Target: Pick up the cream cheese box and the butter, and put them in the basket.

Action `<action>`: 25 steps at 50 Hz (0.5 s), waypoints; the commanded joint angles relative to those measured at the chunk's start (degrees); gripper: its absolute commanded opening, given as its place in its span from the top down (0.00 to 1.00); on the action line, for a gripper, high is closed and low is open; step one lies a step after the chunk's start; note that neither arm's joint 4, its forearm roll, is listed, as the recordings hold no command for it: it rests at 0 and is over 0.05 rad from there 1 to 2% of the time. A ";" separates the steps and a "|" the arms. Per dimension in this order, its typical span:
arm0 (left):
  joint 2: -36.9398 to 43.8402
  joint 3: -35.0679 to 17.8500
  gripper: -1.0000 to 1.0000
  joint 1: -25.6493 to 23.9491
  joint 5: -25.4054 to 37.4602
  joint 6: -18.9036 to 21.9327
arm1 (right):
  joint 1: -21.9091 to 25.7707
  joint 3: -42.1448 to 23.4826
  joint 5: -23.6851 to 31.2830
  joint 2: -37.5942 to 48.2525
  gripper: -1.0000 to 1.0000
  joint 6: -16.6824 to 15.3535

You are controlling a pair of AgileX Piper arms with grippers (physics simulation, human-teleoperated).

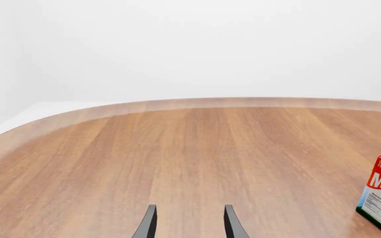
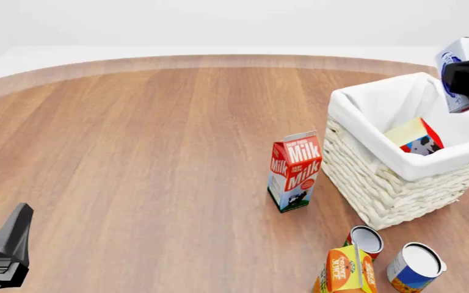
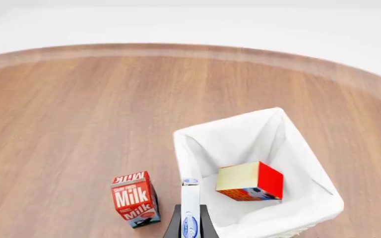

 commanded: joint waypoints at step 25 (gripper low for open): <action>0.00 0.00 0.00 0.00 0.00 0.00 | -3.69 4.67 -6.30 4.01 1.00 -0.15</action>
